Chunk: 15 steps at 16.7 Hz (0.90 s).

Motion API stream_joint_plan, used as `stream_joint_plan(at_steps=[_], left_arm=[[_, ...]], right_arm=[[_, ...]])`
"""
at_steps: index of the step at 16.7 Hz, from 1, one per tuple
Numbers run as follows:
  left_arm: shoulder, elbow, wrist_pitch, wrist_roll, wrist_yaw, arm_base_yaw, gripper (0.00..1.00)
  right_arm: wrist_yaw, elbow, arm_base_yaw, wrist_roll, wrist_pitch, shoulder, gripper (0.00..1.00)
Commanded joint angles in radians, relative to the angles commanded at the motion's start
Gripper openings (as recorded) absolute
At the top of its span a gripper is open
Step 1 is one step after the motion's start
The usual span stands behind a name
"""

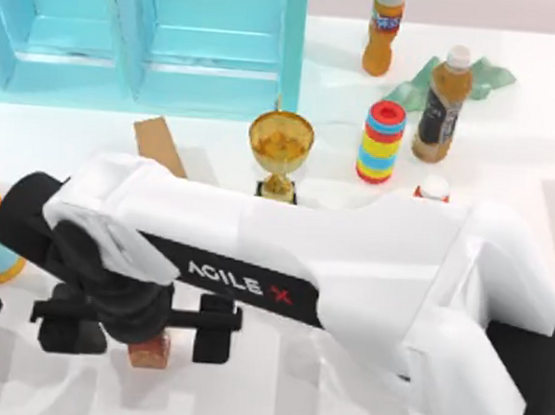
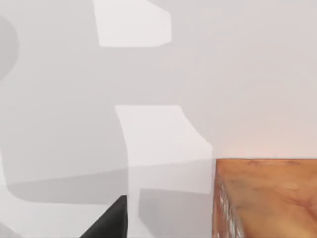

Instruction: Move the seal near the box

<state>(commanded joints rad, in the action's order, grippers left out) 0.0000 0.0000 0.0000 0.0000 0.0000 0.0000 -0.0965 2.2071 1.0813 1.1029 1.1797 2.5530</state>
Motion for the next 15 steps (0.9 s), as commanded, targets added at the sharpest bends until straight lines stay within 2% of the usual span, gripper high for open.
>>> stream_joint_plan(at_steps=[10,15], left_arm=[[0.000,0.000,0.000,0.000,0.000,0.000,1.00],[0.000,0.000,0.000,0.000,0.000,0.000,1.00]], right_arm=[[0.000,0.000,0.000,0.000,0.000,0.000,0.02],[0.000,0.000,0.000,0.000,0.000,0.000,0.00]])
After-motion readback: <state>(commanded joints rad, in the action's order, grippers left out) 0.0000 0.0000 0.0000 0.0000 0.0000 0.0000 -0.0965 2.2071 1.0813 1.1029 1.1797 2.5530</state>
